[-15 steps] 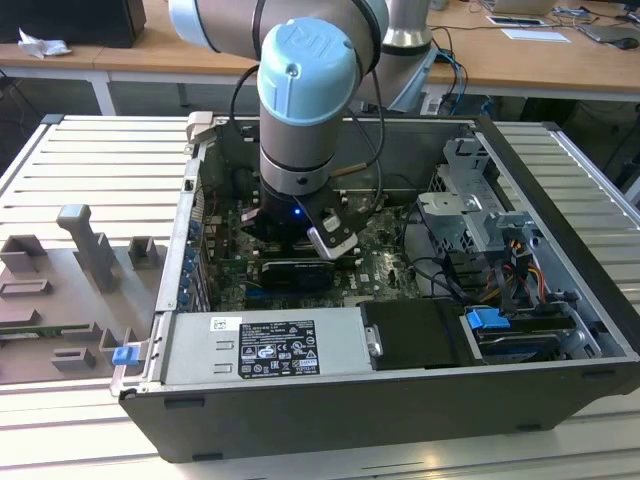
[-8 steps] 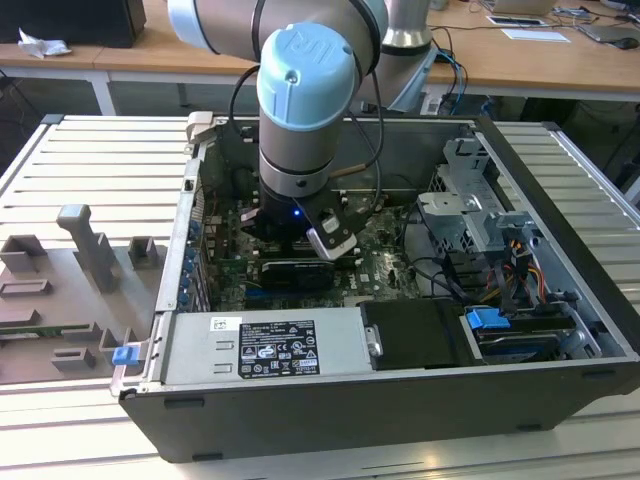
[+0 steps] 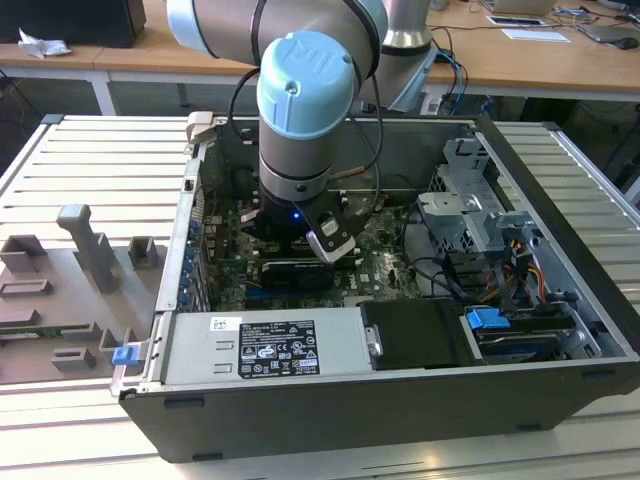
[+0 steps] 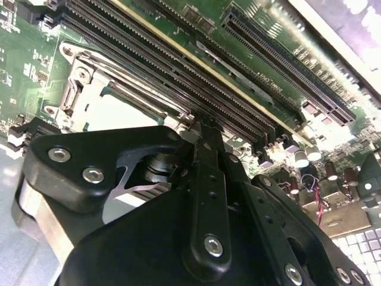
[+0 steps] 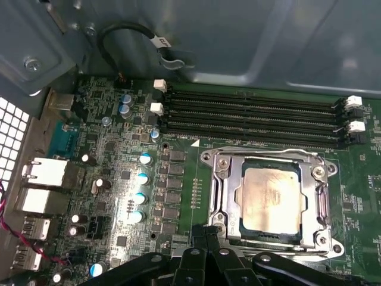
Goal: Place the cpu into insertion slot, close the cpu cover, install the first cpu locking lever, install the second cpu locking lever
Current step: 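Install the second cpu locking lever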
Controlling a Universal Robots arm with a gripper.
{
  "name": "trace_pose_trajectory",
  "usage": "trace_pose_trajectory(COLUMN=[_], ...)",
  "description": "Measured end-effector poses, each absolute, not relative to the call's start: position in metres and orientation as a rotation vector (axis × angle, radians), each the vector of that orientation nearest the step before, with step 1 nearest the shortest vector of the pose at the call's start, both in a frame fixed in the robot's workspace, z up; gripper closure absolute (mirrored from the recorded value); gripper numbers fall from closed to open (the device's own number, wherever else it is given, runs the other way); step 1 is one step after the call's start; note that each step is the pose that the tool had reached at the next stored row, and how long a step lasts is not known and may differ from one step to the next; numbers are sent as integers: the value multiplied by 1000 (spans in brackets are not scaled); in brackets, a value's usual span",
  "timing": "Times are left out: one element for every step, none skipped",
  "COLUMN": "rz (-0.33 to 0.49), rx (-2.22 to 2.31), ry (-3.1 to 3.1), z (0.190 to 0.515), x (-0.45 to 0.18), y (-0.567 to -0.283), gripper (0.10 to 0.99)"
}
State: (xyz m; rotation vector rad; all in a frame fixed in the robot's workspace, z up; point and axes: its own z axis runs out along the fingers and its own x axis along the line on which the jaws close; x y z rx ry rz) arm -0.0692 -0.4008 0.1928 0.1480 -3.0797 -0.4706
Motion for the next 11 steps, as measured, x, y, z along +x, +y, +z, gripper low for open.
trace_pose_trajectory(rz=[-471, -472, -473, -473, -472, -472, -471, -471, -471, -472, -472], rx=[149, 149, 148, 148, 148, 148, 148, 148, 148, 148, 148], ry=[-3080, -3080, -3080, -3080, -3080, -3080, -3080, -3080, -3080, -3080, -3080], z=[193, 194, 195, 197, 199, 201, 204, 205, 206, 206, 206], x=[-69, -69, -69, -69, -69, -69, -69, -69, -69, -69, -69], y=[-401, -401, -401, -401, -401, -401, -401, -401, -401, -401, -401], gripper=[980, 980, 980, 980, 980, 980, 980, 980, 980, 980, 980])
